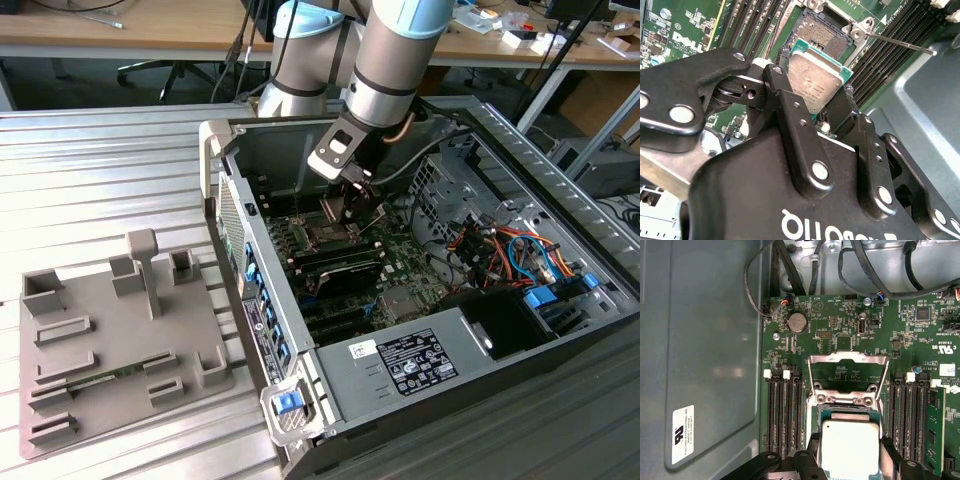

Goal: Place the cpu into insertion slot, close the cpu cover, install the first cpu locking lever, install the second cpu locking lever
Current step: 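Place the cpu into insertion slot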

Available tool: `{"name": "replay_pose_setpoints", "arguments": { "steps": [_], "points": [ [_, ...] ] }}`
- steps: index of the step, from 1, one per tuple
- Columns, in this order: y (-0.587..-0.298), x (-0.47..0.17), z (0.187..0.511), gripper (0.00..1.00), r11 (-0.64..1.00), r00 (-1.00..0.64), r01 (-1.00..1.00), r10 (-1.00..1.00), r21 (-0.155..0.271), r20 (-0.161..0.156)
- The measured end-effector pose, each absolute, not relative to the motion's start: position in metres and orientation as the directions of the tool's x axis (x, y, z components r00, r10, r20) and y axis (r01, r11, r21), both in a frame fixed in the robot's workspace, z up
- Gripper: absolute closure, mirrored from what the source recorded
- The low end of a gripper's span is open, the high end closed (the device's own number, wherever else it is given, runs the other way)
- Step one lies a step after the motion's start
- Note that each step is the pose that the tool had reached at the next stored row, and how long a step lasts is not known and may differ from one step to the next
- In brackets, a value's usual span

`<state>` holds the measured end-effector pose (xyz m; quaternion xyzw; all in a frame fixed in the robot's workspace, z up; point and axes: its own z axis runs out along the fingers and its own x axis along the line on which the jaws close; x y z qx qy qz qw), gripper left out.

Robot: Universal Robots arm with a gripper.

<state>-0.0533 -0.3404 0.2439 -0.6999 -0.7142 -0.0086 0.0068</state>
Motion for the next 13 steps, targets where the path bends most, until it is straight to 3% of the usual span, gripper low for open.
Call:
{"name": "replay_pose_setpoints", "arguments": {
  "steps": [13],
  "points": [
    [-0.3404,-0.0533,0.2392,0.45,0.02,-0.02,1.0,1.0,0.003,0.022]
  ]
}}
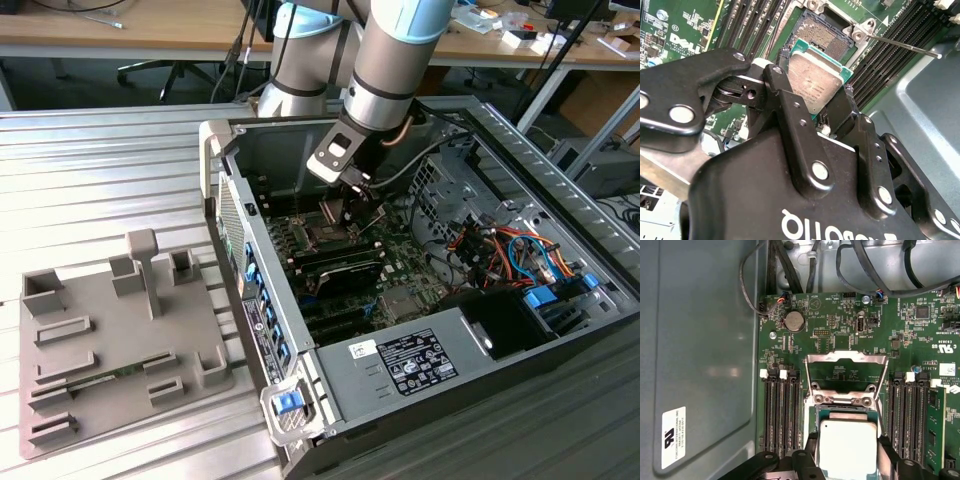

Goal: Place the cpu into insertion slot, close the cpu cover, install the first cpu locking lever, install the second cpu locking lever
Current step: 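Place the cpu into insertion slot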

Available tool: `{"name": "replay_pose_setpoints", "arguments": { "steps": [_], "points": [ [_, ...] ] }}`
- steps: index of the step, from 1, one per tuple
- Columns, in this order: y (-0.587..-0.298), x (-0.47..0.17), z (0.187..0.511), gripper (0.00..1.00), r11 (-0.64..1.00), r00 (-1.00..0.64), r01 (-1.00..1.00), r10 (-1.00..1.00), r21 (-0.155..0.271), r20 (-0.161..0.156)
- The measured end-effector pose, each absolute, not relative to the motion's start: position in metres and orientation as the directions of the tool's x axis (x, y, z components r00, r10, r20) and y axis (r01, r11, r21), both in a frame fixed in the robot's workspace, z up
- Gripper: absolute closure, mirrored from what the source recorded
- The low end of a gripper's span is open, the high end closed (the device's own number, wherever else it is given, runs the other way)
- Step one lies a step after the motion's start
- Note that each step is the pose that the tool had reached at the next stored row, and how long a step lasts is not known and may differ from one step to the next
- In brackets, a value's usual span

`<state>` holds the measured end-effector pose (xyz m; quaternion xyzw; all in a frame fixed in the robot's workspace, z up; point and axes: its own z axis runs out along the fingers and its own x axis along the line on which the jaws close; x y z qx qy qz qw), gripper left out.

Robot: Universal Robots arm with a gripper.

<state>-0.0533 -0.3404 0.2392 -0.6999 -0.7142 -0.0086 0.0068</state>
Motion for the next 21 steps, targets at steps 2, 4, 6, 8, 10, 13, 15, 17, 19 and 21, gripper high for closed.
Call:
{"name": "replay_pose_setpoints", "arguments": {
  "steps": [2,4,6,8,10,13,15,17,19,21],
  "points": [
    [-0.34,-0.053,0.238,0.45,0.02,-0.02,1.0,1.0,0.003,0.022],
    [-0.34,-0.054,0.237,0.45,0.02,-0.02,1.0,1.0,0.003,0.022],
    [-0.34,-0.054,0.236,0.45,0.02,-0.02,1.0,1.0,0.003,0.022],
    [-0.34,-0.055,0.235,0.45,0.025,-0.025,1.0,0.999,0.003,0.022],
    [-0.34,-0.055,0.234,0.45,0.032,-0.032,0.999,0.999,0.003,0.022],
    [-0.34,-0.056,0.232,0.45,0.038,-0.038,0.999,0.999,0.003,0.022],
    [-0.34,-0.056,0.231,0.45,0.038,-0.038,0.999,0.999,0.003,0.022],
    [-0.34,-0.057,0.229,0.45,0.038,-0.038,0.999,0.999,0.003,0.022],
    [-0.34,-0.058,0.226,0.45,0.038,-0.038,0.999,0.999,0.003,0.022],
    [-0.34,-0.059,0.225,0.45,0.038,-0.038,0.999,0.999,0.003,0.022]
  ]
}}
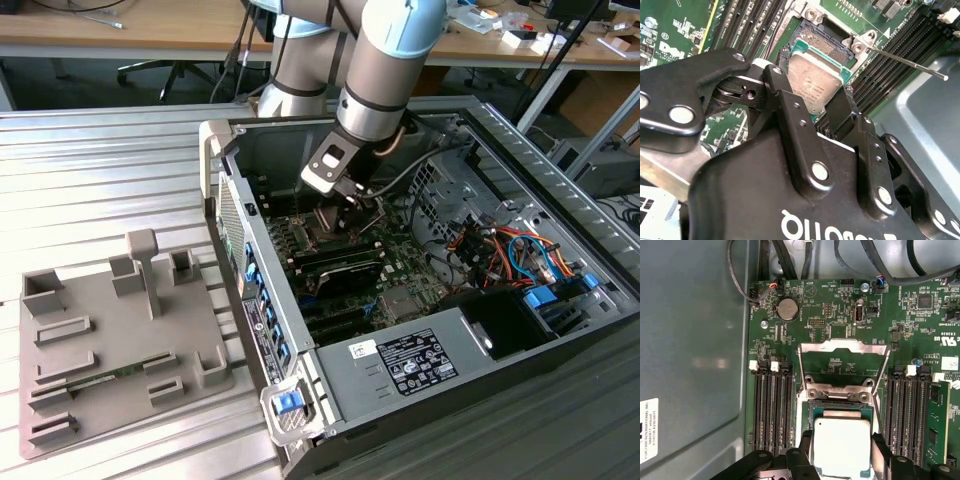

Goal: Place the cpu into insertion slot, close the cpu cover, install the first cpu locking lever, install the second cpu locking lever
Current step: 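Place the cpu into insertion slot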

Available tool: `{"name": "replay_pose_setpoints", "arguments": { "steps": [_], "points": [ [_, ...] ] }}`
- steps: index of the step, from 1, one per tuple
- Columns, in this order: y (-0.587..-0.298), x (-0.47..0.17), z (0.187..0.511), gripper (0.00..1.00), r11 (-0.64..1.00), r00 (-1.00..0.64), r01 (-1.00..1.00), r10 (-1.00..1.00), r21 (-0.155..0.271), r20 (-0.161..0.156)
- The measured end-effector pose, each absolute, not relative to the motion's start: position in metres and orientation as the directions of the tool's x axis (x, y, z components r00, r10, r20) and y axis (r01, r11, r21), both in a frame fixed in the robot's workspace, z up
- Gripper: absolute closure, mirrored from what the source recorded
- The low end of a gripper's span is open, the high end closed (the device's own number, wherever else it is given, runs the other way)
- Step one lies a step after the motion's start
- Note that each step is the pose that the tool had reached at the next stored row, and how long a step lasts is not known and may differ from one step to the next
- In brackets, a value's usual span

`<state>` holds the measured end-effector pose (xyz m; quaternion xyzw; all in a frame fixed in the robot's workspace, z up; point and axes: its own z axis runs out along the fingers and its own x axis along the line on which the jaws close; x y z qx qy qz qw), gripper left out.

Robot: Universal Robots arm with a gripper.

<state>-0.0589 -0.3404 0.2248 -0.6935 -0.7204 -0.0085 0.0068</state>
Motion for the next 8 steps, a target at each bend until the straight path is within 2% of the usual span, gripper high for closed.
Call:
{"name": "replay_pose_setpoints", "arguments": {
  "steps": [8],
  "points": [
    [-0.3403,-0.0603,0.2188,0.45,0.038,-0.038,0.999,0.999,0.003,0.022]
  ]
}}
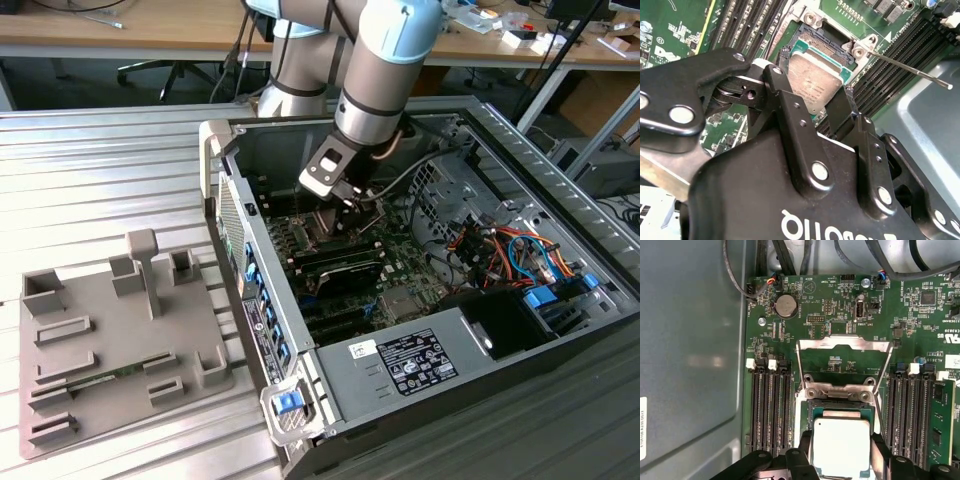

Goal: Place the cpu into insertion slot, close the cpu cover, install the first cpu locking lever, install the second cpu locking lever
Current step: 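Place the cpu into insertion slot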

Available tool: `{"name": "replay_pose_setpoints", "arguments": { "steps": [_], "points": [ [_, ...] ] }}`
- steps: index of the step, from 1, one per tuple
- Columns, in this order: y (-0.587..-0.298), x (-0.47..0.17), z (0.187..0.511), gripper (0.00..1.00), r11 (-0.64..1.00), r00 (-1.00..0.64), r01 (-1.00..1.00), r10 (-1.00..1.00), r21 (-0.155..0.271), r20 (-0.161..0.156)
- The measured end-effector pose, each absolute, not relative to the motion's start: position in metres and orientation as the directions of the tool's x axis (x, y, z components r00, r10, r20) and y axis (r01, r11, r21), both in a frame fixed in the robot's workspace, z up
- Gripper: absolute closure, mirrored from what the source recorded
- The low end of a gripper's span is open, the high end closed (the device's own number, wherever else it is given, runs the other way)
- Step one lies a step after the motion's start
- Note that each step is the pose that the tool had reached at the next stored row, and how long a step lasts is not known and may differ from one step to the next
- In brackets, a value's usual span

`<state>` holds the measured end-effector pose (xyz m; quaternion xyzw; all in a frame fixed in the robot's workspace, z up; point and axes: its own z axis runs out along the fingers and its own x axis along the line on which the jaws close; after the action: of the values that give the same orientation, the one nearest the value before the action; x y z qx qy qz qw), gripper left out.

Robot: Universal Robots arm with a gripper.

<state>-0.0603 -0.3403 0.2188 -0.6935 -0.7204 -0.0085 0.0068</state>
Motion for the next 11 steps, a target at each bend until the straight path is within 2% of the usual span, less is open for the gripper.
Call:
{"name": "replay_pose_setpoints", "arguments": {
  "steps": [11],
  "points": [
    [-0.3389,-0.0613,0.2121,0.45,0.038,-0.038,0.999,0.999,0.003,0.022]
  ]
}}
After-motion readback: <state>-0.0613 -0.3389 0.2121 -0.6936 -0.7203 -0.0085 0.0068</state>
